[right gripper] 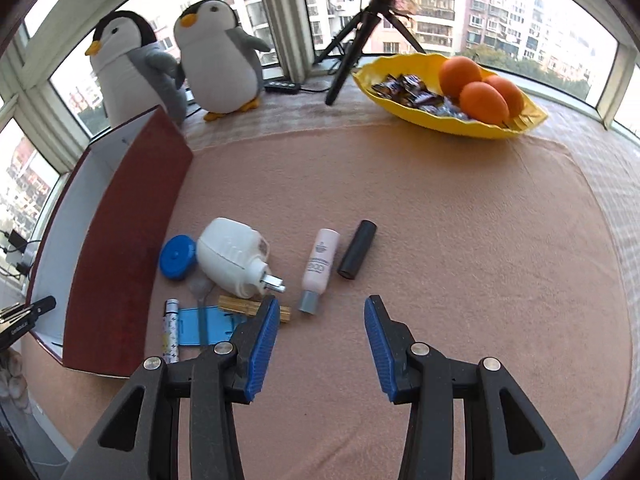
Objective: Organize rigid objects
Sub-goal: 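Move the right tool back and grasp the black cylinder, then carry the black cylinder into the box and release it with the right tool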
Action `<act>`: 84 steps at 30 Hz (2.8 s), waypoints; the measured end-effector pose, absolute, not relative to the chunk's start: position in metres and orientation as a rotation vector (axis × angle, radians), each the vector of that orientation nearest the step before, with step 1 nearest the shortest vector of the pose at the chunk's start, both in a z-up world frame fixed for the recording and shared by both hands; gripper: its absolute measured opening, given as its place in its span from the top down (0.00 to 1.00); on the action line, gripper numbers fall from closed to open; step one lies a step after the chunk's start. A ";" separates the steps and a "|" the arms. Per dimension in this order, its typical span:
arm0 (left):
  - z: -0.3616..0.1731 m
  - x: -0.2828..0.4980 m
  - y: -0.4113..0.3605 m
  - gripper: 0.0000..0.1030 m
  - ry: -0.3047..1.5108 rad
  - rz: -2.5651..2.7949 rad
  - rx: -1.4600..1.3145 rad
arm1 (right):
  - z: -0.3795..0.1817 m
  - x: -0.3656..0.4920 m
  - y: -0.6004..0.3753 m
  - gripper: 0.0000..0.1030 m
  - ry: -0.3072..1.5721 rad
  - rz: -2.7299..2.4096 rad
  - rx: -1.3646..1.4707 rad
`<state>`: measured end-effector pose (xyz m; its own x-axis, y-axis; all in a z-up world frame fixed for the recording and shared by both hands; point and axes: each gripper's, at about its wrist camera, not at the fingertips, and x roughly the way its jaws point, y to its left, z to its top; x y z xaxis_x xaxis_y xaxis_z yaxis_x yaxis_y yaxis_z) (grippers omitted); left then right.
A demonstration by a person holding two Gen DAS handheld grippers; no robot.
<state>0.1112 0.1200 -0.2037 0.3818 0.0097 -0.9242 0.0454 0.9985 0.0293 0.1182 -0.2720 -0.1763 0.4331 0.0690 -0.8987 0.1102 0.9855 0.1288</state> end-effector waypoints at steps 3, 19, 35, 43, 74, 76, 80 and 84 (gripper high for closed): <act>-0.204 0.113 0.119 0.94 1.183 -0.028 0.064 | -0.188 0.123 -0.289 0.61 1.141 -0.063 0.247; -0.205 0.114 0.119 0.94 1.186 -0.033 0.070 | -0.228 0.181 -0.300 0.72 1.225 -0.135 0.327; -0.206 0.113 0.120 0.94 1.182 -0.020 0.053 | -0.242 0.193 -0.299 0.86 1.262 -0.108 0.272; -0.208 0.112 0.124 0.94 1.178 0.009 0.008 | -0.206 0.189 -0.283 0.86 1.178 -0.053 0.186; -0.210 0.107 0.130 0.94 1.141 0.131 -0.109 | -0.121 0.160 -0.062 0.86 1.041 0.569 -0.169; -0.210 0.107 0.131 0.94 1.139 0.133 -0.113 | -0.123 0.157 -0.053 0.86 1.041 0.587 -0.196; -0.210 0.108 0.131 0.94 1.138 0.137 -0.117 | -0.129 0.153 -0.038 0.86 1.052 0.613 -0.229; -0.210 0.107 0.131 0.94 1.137 0.140 -0.120 | -0.134 0.150 -0.029 0.86 1.061 0.635 -0.252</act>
<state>0.1073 0.1313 -0.2100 0.4133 0.0499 -0.9092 -0.1717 0.9849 -0.0240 0.1496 -0.0291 -0.1343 0.3314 0.3629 -0.8709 -0.5963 0.7959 0.1047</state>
